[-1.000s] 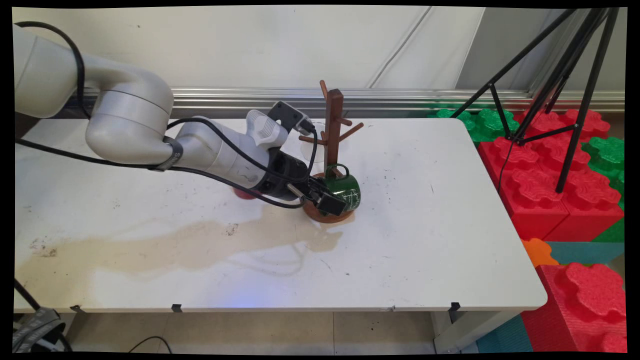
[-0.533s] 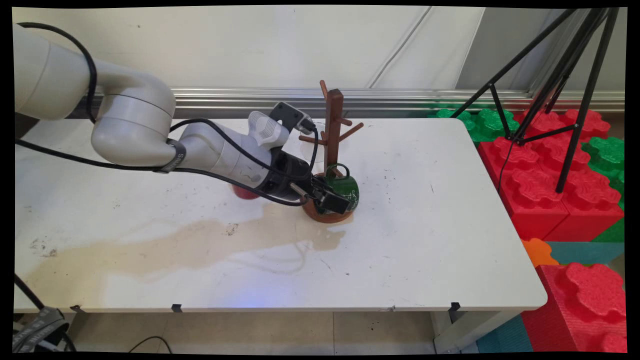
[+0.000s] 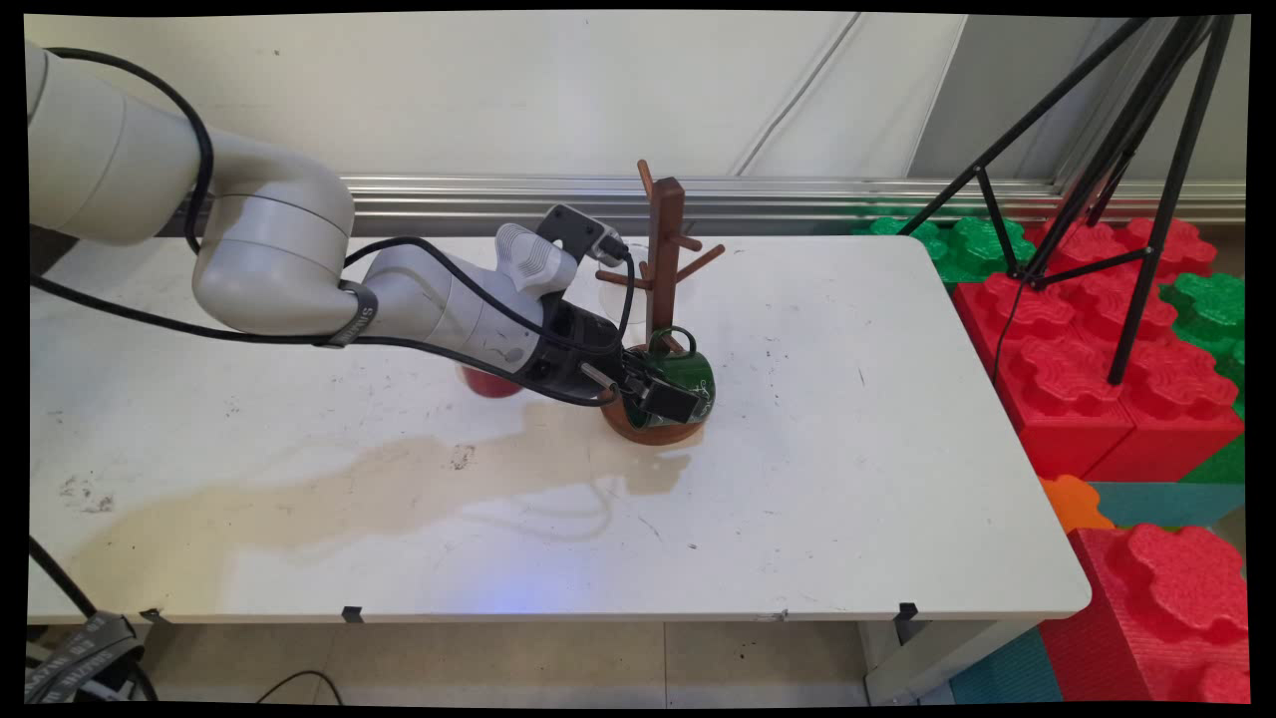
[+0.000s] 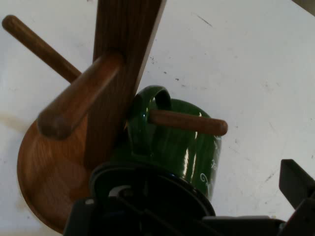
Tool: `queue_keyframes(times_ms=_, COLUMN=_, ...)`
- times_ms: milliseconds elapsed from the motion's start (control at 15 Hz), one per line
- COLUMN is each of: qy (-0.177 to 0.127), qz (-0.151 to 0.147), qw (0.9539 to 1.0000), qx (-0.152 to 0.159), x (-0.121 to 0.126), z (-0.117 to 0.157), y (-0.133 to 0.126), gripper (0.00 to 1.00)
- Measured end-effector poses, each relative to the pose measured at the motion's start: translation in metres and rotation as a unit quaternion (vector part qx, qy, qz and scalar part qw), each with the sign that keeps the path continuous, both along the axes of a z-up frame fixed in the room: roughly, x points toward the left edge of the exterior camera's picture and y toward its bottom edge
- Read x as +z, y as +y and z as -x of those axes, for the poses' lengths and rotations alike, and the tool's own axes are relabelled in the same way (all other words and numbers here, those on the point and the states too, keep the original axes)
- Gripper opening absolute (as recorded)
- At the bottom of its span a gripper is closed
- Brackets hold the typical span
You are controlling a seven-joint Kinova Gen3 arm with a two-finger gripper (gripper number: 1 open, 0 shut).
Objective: Pick up the green mug from the rack
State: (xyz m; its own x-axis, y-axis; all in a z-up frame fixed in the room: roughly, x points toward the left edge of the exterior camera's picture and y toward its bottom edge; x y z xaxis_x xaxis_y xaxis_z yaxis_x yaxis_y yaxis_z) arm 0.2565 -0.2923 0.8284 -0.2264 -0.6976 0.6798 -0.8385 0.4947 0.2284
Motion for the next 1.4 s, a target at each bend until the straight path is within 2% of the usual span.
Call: queue_keyframes(times_ms=1400, qy=0.026, qz=-0.016, qw=0.9994, qx=0.019, x=-0.016, z=0.005, y=-0.005, gripper=1.0)
